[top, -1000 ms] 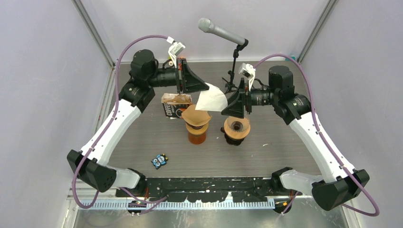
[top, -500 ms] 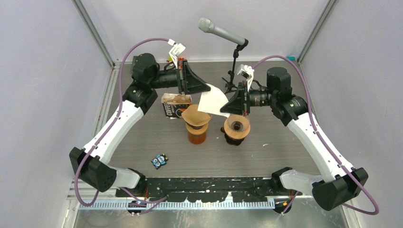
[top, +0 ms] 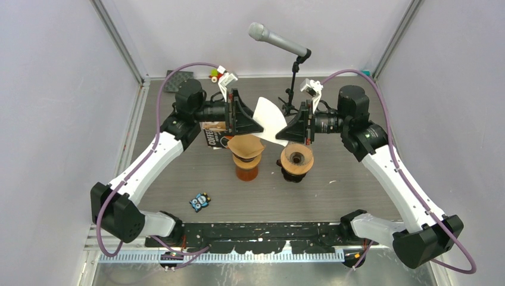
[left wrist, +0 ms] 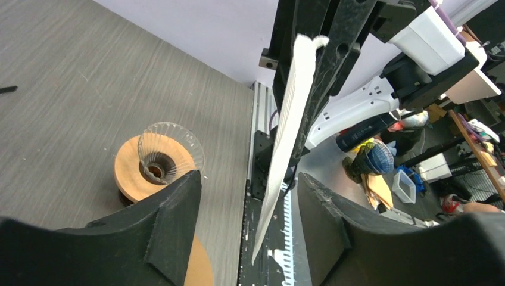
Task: Place the coffee filter in the dripper
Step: Place the coffee filter in the coffee dripper.
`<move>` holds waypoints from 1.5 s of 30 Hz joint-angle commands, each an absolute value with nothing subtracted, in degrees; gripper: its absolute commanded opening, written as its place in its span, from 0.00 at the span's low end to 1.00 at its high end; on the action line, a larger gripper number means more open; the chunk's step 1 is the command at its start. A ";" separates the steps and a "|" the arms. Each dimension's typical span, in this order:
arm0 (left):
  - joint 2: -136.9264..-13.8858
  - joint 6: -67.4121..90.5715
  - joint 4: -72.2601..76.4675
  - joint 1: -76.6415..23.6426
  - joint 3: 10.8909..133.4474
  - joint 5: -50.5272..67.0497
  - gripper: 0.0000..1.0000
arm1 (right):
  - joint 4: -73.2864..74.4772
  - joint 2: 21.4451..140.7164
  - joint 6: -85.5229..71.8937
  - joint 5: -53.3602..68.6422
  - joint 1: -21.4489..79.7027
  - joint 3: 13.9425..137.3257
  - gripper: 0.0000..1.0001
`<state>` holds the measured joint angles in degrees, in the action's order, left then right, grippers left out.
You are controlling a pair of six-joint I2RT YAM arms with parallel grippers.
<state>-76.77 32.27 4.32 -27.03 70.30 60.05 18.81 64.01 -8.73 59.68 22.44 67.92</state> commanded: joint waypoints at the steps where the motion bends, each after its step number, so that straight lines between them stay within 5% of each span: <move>1: -74.91 30.18 8.32 -27.77 69.00 62.88 0.57 | 13.30 63.28 -12.26 61.08 22.33 67.32 0.00; 9: -74.83 30.35 9.14 -28.74 68.66 64.67 0.02 | 12.78 63.47 -11.82 58.93 21.47 66.23 0.06; 15: -73.61 24.30 1.43 -29.13 69.84 65.16 0.00 | 22.92 62.22 -2.59 54.25 20.73 70.42 0.51; 19: -73.21 13.61 -11.91 -31.46 72.37 63.02 0.00 | 30.17 61.65 2.86 51.25 20.74 74.63 0.63; 28: -74.39 3.68 -24.73 -36.61 76.46 59.12 0.00 | 33.07 61.50 4.05 52.49 20.70 77.20 0.61; 39: -74.37 -0.90 -27.61 -37.95 75.81 58.55 0.00 | 35.24 60.47 5.39 50.65 20.06 79.44 0.37; 45: -73.93 -2.14 -27.74 -38.20 75.19 58.47 0.00 | 35.42 60.38 5.62 49.31 19.78 79.20 0.34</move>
<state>-75.02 -0.01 -27.33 -37.80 74.32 58.48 35.73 61.65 4.64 50.39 20.05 77.12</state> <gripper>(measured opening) 0.007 0.345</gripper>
